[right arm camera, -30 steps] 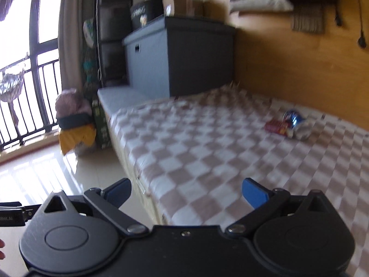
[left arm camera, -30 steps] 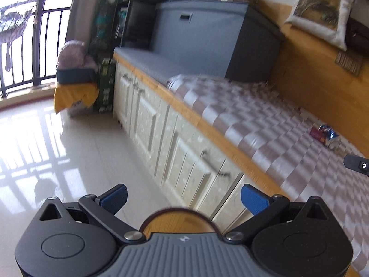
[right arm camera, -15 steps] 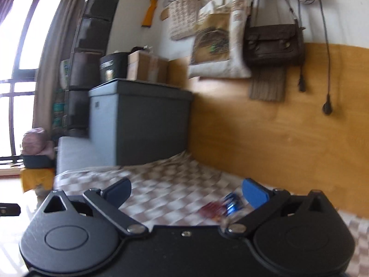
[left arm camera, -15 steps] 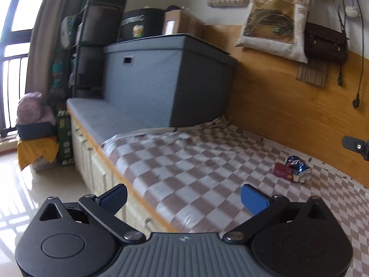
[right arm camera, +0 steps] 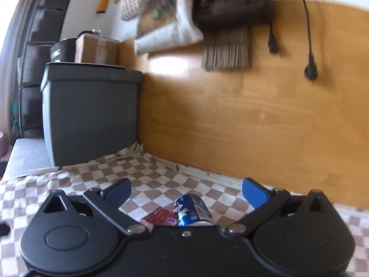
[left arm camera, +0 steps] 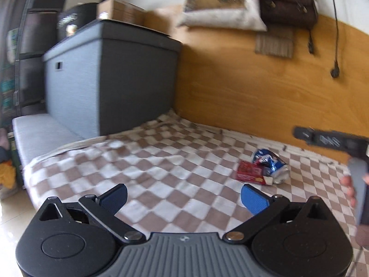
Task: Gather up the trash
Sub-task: 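Grasp the blue Pepsi can with right tool while left tool grasps the red cigarette box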
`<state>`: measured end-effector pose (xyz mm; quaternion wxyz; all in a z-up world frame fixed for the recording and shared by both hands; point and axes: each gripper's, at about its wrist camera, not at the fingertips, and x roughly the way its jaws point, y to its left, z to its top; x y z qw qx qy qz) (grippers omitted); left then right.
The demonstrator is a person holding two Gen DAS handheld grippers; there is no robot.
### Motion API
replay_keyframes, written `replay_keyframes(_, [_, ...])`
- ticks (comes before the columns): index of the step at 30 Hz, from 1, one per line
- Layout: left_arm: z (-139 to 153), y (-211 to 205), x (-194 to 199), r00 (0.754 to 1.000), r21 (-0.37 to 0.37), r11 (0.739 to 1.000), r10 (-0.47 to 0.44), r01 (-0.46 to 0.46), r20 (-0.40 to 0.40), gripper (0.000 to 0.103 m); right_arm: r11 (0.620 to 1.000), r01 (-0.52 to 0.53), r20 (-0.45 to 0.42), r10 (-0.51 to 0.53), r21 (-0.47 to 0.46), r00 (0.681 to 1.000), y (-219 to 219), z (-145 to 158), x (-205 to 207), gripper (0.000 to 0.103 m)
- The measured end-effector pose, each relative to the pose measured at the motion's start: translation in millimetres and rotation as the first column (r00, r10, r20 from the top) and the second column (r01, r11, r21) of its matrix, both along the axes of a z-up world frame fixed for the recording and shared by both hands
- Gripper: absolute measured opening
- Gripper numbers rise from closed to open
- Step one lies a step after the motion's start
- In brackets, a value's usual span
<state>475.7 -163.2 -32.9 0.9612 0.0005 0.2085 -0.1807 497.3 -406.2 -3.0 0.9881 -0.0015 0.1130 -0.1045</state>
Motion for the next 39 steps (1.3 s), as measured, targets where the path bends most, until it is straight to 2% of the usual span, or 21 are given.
replay_keyframes(3, [-11, -18, 14, 0.999, 0.006, 0.999, -0.039, 0.039, -0.016, 0.103, 0.998, 0.033, -0.006, -0.033, 0.06, 0.999, -13, -14, 31, 0.102])
replay_keyframes(5, [-18, -30, 24, 0.998, 0.016, 0.998, -0.057, 0.057, -0.021, 0.103, 0.994, 0.039, -0.024, -0.037, 0.103, 0.999, -9, -22, 52, 0.096])
replay_keyframes(7, [-23, -41, 35, 0.997, 0.023, 0.997, -0.074, 0.074, -0.027, 0.103, 0.99, 0.034, -0.036, -0.029, 0.134, 0.999, -8, -29, 66, 0.094])
replay_keyframes(10, [-29, -54, 49, 0.995, 0.024, 0.995, -0.093, 0.094, -0.038, 0.103, 0.993, -0.012, -0.057, 0.019, 0.117, 0.998, -8, -44, 75, 0.094])
replay_keyframes(15, [-35, -74, 71, 0.991, 0.054, 0.99, -0.123, 0.127, -0.061, 0.103, 0.997, -0.025, -0.166, 0.038, 0.079, 0.985, -11, -77, 91, 0.086])
replay_keyframes(17, [-37, -83, 77, 0.987, 0.066, 0.987, -0.145, 0.149, -0.067, 0.103, 0.998, -0.011, -0.173, 0.02, 0.056, 0.985, -13, -81, 96, 0.078])
replay_keyframes(18, [-38, -88, 79, 0.986, 0.074, 0.984, -0.154, 0.159, -0.067, 0.103, 0.997, -0.012, -0.168, 0.024, 0.076, 0.986, -17, -83, 96, 0.075])
replay_keyframes(20, [-39, -99, 83, 0.983, 0.09, 0.98, -0.171, 0.177, -0.062, 0.103, 0.992, -0.003, -0.158, 0.024, 0.127, 0.987, -27, -84, 93, 0.062])
replay_keyframes(23, [-40, -117, 89, 0.974, 0.122, 0.967, -0.216, 0.222, -0.061, 0.103, 0.979, 0.007, -0.137, 0.021, 0.204, 0.99, -44, -82, 86, 0.054])
replay_keyframes(31, [-47, -162, 112, 0.942, 0.227, 0.915, -0.331, 0.333, -0.047, 0.103, 0.935, 0.06, -0.096, -0.027, 0.351, 0.995, -88, -77, 63, 0.048])
replay_keyframes(35, [-52, -184, 129, 0.934, 0.265, 0.896, -0.353, 0.355, -0.059, 0.103, 0.9, 0.07, -0.075, -0.042, 0.431, 0.996, -109, -78, 50, 0.045])
replay_keyframes(39, [-56, -204, 143, 0.928, 0.3, 0.878, -0.364, 0.372, -0.086, 0.103, 0.88, 0.086, -0.059, -0.066, 0.467, 0.996, -123, -79, 41, 0.039])
